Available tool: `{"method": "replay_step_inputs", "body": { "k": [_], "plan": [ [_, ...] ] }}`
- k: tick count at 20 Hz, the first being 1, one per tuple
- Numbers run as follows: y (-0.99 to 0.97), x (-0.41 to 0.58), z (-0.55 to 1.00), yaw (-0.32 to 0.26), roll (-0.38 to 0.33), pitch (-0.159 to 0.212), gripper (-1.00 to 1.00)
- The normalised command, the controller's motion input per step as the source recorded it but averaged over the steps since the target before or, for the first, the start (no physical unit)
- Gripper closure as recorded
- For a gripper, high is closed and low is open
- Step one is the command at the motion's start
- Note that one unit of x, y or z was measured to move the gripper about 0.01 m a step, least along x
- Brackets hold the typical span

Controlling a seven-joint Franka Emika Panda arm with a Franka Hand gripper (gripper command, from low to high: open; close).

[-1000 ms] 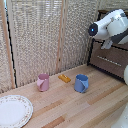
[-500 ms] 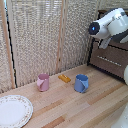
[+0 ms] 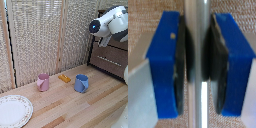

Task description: Kindly get your arm to the topmost drawer handle. Get a good grip on it, then softly pull to open it.

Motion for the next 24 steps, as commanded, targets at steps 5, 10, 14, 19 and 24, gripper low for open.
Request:
{"method": "replay_step_inputs", "body": {
  "k": [5,10,14,19,24],
  "plan": [
    [0.91,0.383,-0.11,0.048,0.000,0.005,1.00],
    [0.96,0.294,0.04,0.018,0.000,0.059,1.00],
    [0.93,0.298,0.11,0.005,-0.014,0.060,1.00],
    [0.36,0.245,0.00,-0.006,-0.036,0.016,-1.00],
    [-0.03,-0.036,0.22,-0.007,-0.002,-0.002,-1.00]
  ]
}}
